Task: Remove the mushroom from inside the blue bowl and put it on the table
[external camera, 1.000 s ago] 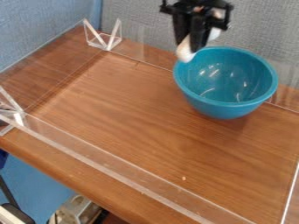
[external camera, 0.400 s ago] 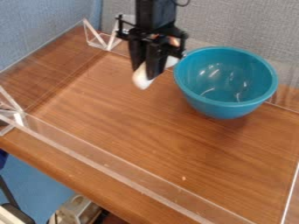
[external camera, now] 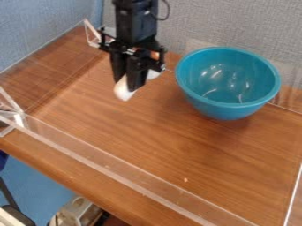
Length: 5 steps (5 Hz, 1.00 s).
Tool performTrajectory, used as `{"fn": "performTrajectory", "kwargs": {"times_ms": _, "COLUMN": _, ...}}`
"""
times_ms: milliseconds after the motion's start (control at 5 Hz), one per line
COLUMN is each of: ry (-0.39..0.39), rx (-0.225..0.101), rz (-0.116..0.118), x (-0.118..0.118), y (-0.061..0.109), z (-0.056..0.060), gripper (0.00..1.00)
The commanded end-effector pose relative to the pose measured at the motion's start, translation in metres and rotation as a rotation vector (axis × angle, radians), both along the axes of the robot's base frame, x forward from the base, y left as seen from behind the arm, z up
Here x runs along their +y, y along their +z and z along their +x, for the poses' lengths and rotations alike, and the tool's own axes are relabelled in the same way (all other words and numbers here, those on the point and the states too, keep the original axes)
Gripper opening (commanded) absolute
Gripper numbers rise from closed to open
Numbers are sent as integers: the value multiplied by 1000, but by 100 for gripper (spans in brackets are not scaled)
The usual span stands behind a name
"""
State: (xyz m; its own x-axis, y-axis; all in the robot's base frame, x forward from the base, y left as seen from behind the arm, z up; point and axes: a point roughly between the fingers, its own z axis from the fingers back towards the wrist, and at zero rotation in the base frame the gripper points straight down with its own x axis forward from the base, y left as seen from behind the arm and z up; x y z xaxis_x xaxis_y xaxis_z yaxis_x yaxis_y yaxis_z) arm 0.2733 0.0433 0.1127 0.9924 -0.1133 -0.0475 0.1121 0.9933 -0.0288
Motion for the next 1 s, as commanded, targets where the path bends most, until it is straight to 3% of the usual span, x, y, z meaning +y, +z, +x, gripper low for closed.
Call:
{"fn": "performTrajectory", "kwargs": {"times_ms": 0, "ry": -26, "rx": -33, "rz": 17, "x": 9, "y": 4, "z": -2, "gripper": 0}}
{"fn": "performTrajectory", "kwargs": {"times_ms": 200, "ry": -43, "rx": -18, "rz": 25, "x": 16, "y": -6, "z": -4, "gripper": 0}}
{"fn": "performTrajectory", "kwargs": {"times_ms": 800, "ry": 5, "rx": 33, "rz": 11, "x": 32, "y": -50, "z": 29, "gripper": 0}}
